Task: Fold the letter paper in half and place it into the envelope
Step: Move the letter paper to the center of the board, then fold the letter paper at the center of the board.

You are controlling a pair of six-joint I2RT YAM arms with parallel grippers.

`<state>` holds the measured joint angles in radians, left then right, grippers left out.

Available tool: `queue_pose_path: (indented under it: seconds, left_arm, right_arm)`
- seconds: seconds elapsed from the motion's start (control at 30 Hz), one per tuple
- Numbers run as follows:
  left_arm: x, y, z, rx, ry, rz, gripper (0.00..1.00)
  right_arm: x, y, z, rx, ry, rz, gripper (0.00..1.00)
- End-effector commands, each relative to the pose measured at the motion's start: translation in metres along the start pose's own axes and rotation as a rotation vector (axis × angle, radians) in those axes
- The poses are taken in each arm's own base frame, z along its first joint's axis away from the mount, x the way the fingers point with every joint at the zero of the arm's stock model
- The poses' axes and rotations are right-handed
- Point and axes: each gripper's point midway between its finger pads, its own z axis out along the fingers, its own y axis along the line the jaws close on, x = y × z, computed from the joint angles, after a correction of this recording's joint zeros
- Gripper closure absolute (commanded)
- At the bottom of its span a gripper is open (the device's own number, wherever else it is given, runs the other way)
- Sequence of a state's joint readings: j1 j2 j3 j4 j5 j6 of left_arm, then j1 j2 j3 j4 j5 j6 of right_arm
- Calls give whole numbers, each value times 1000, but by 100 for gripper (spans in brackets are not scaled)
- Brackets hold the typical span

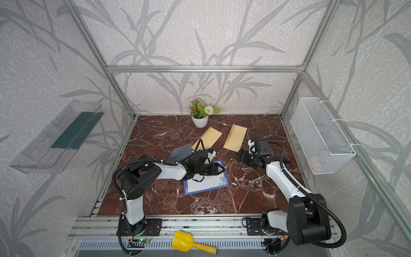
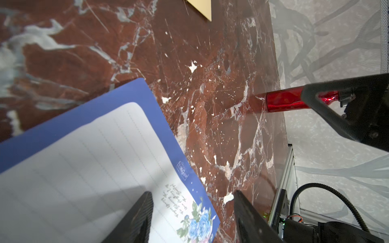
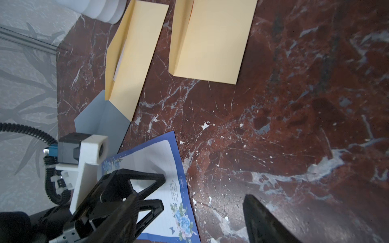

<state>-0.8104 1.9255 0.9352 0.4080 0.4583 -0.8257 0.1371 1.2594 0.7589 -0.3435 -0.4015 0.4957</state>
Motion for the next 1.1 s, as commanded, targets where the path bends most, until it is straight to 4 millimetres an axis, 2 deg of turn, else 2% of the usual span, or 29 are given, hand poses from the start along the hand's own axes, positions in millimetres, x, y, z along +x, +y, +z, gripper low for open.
queue_pose_path:
  seconds: [0.0, 0.1, 0.17, 0.2, 0.27, 0.4, 0.53, 0.67, 0.87, 1.07]
  left_arm:
    - [-11, -27, -11, 29, 8, 62, 39]
    - [-25, -39, -34, -21, -34, 121, 38]
    - [-30, -34, -58, -100, -66, 142, 37]
    - [-31, -28, -68, -136, -85, 142, 37]
    - [-26, -5, -94, -233, -117, 111, 36]
    - [0, 35, -122, -346, -98, 83, 35]
    - [29, 65, -127, -375, -71, 18, 35]
    - [40, 86, -126, -389, -98, -29, 35]
    - [43, 101, -121, -403, -97, -56, 35]
    - [45, 102, -107, -366, -62, -56, 35]
  right_arm:
    - [24, -2, -1, -20, 84, -10, 22]
    - [34, -2, 4, -48, 128, -10, 23]
    - [40, 2, 10, -83, 167, -17, 23]
    - [42, 3, 12, -92, 181, -19, 24]
    - [47, 8, 19, -99, 208, -39, 25]
    - [58, 18, 31, -100, 253, -78, 26]
    - [65, 24, 43, -106, 289, -94, 26]
    - [75, 25, 57, -108, 328, -98, 27]
    - [80, 26, 70, -131, 360, -92, 30]
    - [84, 32, 84, -182, 390, -68, 31]
